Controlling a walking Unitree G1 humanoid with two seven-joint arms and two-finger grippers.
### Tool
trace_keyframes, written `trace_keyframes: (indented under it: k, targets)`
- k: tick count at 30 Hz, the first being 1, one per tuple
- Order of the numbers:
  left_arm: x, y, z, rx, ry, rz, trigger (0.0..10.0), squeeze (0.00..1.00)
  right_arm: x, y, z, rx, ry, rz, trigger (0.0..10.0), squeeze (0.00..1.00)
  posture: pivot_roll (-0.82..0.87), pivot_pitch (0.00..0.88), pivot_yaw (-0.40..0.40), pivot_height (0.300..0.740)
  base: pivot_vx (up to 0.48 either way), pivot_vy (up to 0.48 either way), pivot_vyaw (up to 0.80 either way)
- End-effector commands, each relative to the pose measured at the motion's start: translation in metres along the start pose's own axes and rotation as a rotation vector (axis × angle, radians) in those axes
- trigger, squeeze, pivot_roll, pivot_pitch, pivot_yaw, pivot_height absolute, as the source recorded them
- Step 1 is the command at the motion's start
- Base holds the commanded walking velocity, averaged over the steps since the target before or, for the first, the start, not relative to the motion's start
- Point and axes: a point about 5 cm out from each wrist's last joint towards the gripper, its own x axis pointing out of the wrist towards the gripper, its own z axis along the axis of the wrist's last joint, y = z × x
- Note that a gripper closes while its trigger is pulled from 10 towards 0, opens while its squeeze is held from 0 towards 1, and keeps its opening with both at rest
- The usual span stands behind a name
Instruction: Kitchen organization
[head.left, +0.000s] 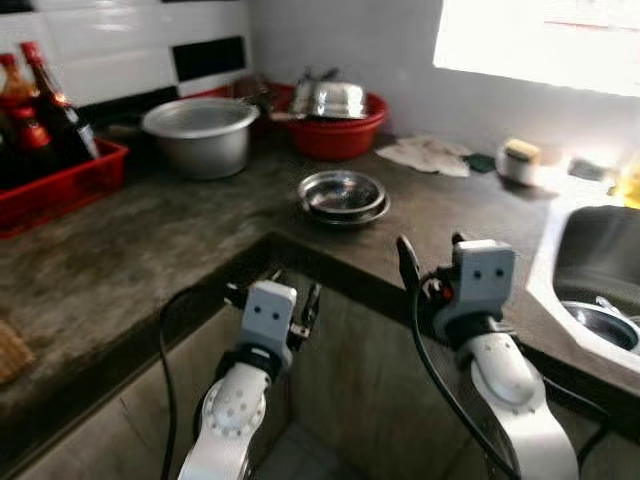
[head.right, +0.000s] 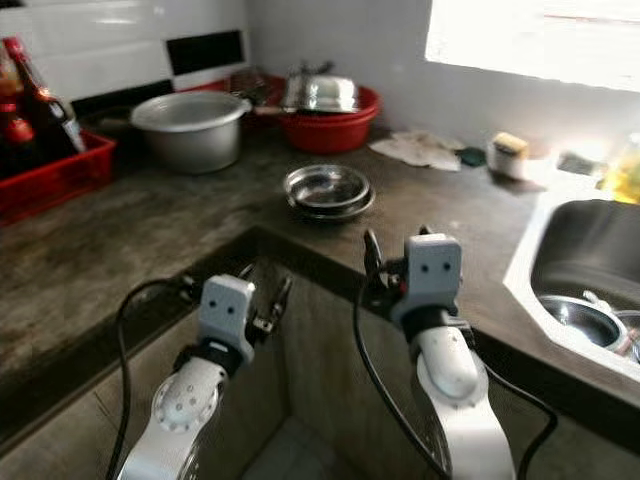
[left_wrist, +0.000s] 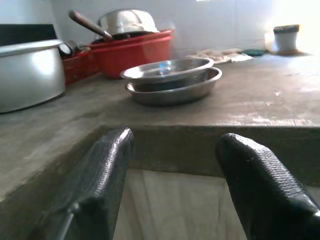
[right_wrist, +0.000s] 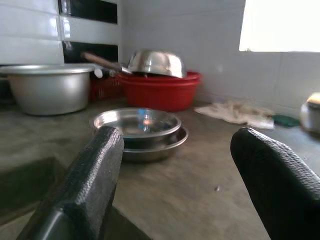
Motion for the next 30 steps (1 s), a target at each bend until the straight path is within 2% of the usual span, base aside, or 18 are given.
trace_keyframes:
  k: [1,13,18,20,22,30]
  targets:
    - [0.002,-0.005,0.003,0.000,-0.011,-0.016,10.0,0.00,0.000,-0.004,-0.004,0.010,0.028,-0.001,10.0,0.00,0.17,0.000,-0.025,0.740,0.274,0.000,0.00]
    - [0.002,-0.006,0.000,0.000,0.000,-0.015,10.0,0.00,0.008,-0.002,0.003,0.026,0.004,0.048,10.0,0.00,0.17,0.000,-0.032,0.740,0.301,0.000,0.00]
    - [0.002,-0.007,0.000,0.000,0.000,-0.013,10.0,0.00,0.009,0.003,0.005,0.002,-0.012,0.106,10.0,0.00,0.17,0.000,-0.036,0.740,0.305,0.000,0.00]
    - [0.002,-0.006,0.000,-0.007,-0.003,-0.009,10.0,0.00,0.010,0.003,0.007,0.001,-0.019,0.112,10.0,0.00,0.17,0.000,-0.036,0.740,0.298,0.000,0.80]
    - [0.001,-0.005,0.000,-0.014,0.007,0.001,10.0,0.00,0.011,0.004,0.008,-0.001,-0.021,0.116,10.0,0.00,0.17,0.000,-0.035,0.740,0.000,0.000,0.80]
    - [0.002,-0.004,-0.002,-0.005,0.013,0.012,10.0,0.00,0.021,-0.004,0.015,0.003,-0.041,0.124,10.0,0.00,0.17,0.000,-0.036,0.740,0.000,0.000,0.00]
